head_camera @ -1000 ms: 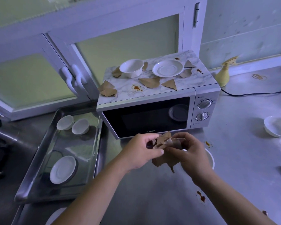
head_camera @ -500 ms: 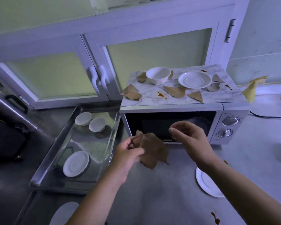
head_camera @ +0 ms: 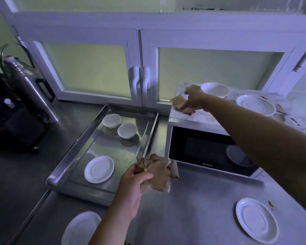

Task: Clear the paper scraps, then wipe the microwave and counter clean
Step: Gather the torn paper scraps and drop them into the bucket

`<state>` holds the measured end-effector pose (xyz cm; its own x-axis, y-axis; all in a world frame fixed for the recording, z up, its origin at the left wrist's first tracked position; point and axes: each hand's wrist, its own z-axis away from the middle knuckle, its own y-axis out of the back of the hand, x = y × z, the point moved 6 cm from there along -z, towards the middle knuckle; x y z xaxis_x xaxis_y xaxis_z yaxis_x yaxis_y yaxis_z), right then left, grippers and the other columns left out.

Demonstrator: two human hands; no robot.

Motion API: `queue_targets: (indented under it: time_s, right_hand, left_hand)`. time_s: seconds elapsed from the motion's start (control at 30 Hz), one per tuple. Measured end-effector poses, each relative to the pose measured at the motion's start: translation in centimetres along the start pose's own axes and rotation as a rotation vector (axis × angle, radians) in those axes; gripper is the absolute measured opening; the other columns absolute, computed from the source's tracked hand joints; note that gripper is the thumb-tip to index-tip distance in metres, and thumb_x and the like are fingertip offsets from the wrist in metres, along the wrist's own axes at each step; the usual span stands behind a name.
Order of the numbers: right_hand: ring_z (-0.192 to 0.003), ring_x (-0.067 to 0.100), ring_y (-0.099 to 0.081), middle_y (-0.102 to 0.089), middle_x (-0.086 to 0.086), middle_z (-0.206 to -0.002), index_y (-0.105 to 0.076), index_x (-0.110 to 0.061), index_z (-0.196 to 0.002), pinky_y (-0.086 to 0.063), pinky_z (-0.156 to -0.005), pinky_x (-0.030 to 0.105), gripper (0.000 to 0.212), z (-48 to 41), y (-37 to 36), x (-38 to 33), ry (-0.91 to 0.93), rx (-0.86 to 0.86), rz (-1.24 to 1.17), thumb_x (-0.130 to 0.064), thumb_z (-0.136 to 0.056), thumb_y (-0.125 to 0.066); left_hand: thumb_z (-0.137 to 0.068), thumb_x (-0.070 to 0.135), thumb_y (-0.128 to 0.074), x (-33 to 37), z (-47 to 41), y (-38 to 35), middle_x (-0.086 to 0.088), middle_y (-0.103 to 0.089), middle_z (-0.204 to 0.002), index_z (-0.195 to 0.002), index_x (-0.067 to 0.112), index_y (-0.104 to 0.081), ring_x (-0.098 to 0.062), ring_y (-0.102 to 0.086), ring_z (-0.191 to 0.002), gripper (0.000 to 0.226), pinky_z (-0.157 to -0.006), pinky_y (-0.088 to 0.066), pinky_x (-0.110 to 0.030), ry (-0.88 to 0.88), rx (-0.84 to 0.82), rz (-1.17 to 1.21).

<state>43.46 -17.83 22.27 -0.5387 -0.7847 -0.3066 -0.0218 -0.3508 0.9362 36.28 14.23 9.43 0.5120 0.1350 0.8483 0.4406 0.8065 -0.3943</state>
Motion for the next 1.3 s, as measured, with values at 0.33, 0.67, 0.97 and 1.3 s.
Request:
queue_targets:
  time_s: [0.33, 0.67, 0.97, 1.3]
  right_hand:
    - [-0.110, 0.026, -0.057, -0.053, 0.002, -0.128, -0.050, -0.044, -0.139, -0.055, -0.090, 0.038, 0.081, -4.7, -1.6, 0.0, -0.043, -0.086, 0.020, -0.031, -0.068, -0.088]
    - [-0.075, 0.032, -0.066, -0.063, 0.015, -0.092, -0.067, -0.007, -0.116, -0.061, -0.078, 0.048, 0.034, -3.8, -2.9, 1.8, -0.164, 0.097, -0.441, 0.001, -0.084, -0.073]
    - [-0.101, 0.029, -0.062, -0.059, 0.012, -0.112, -0.059, -0.012, -0.127, -0.055, -0.092, 0.041, 0.061, -2.7, -2.4, 2.3, -0.154, -0.159, -0.426, 0.020, -0.075, -0.062]
    - [-0.086, 0.023, -0.066, -0.072, 0.015, -0.104, -0.075, -0.005, -0.098, -0.055, -0.065, 0.025, 0.021, -4.3, 1.6, -0.1, -0.178, -0.059, -0.515, 0.004, -0.078, -0.075]
  left_hand:
    - [-0.062, 0.007, -0.067, 0.3, -2.9, 4.3, -0.029, -0.068, -0.113, -0.111, -0.001, -0.067, -0.033, -0.064, -0.097, 0.050, -0.090, -0.044, -0.044, 0.065, 0.019, -0.009]
    - [-0.067, 0.004, -0.068, 0.2, -4.8, 4.5, -0.025, -0.070, -0.109, -0.112, 0.000, -0.066, -0.029, -0.066, -0.092, 0.045, -0.088, -0.047, -0.041, 0.125, -0.077, -0.035]
    - [-0.083, -0.006, -0.059, 0.7, -5.7, 4.6, -0.016, -0.071, -0.097, -0.113, -0.001, -0.066, -0.019, -0.065, -0.081, 0.031, -0.072, -0.047, -0.031, 0.133, -0.110, -0.009]
    - [-0.066, 0.008, -0.067, 0.1, -6.8, 5.2, -0.015, -0.070, -0.095, -0.111, -0.003, -0.065, -0.020, -0.064, -0.081, 0.047, -0.070, -0.050, -0.029, 0.147, -0.126, 0.021]
